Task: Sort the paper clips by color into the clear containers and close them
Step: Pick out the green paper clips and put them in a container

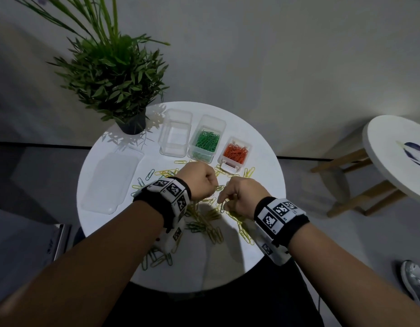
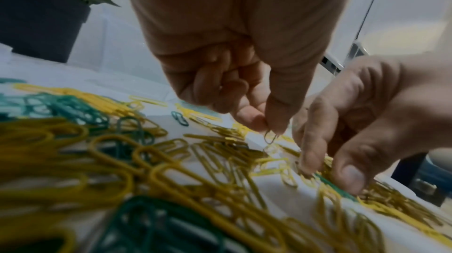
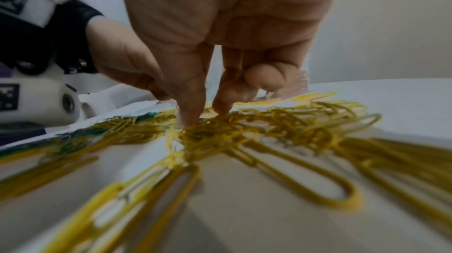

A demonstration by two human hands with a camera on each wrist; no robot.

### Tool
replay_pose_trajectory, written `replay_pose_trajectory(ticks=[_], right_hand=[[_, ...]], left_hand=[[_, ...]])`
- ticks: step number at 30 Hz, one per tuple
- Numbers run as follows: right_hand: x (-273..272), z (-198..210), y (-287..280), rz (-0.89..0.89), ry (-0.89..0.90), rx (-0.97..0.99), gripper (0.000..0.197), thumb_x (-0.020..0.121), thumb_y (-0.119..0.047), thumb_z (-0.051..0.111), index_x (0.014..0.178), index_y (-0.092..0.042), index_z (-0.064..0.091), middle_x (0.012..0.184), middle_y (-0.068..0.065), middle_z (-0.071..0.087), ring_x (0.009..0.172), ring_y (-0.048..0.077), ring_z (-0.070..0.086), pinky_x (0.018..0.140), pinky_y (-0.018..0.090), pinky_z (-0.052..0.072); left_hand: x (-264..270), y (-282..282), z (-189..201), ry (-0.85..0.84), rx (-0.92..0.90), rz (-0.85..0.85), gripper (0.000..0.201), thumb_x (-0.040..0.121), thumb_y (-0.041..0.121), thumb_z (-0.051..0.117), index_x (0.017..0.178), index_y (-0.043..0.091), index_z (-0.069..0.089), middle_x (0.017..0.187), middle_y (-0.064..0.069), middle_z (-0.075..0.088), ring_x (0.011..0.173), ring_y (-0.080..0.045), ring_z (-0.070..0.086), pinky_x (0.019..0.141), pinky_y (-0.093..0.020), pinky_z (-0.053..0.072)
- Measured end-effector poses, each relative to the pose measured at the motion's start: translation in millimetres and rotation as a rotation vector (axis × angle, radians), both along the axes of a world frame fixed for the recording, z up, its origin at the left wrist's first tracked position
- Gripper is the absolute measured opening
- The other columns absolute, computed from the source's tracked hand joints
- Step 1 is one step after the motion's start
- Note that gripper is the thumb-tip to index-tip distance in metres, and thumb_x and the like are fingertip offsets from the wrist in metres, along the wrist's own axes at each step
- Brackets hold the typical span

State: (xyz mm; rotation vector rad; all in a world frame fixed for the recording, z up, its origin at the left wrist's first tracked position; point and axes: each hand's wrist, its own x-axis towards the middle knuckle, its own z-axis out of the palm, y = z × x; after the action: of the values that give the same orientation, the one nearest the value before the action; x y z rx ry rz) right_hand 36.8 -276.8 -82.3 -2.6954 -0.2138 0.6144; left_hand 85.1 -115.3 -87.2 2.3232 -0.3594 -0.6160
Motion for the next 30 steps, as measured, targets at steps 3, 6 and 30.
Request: replay_pose_trajectory(ticks=[3, 6, 30], right_hand=[[-1.3, -1.8, 0.2, -0.005, -0.023, 0.006, 0.014, 0.076, -0.012, 0.07, 0.079, -0.025, 0.074, 0.094, -0.006, 0.062, 0.086, 0.014, 0.06, 0.078, 0.033, 0.053], [-2.3, -5.0, -6.0, -0.085, -0.035, 0.059, 0.016, 0.078, -0.007, 0.069, 0.083, -0.021, 0.074, 0.092, -0.004, 0.065, 0.082, 0.013, 0.061, 0.079, 0.028, 0.052], [-8.2, -4.7, -13.0, -0.296, -0.053, 0.311, 0.038, 0.082, 0.007, 0.039, 0.078, -0.023, 0.062, 0.073, 0.0, 0.071, 0.077, 0.019, 0.066, 0.078, 0.034, 0.055]], left_hand=[[-1.5, 5.8, 0.7, 0.031, -0.073, 0.075, 0.008, 0.074, 0.01, 0.071, 0.073, 0.017, 0.066, 0.059, 0.013, 0.058, 0.061, -0.007, 0.056, 0.057, -0.016, 0.044], [-2.6, 12.8, 0.6, 0.148, -0.165, 0.133, 0.015, 0.072, 0.01, 0.074, 0.067, 0.017, 0.062, 0.06, 0.006, 0.063, 0.053, -0.011, 0.057, 0.052, -0.02, 0.046], [-25.7, 18.8, 9.7, 0.342, -0.434, 0.306, 0.012, 0.091, 0.007, 0.06, 0.079, 0.007, 0.06, 0.077, -0.012, 0.067, 0.058, -0.022, 0.058, 0.048, -0.024, 0.046]])
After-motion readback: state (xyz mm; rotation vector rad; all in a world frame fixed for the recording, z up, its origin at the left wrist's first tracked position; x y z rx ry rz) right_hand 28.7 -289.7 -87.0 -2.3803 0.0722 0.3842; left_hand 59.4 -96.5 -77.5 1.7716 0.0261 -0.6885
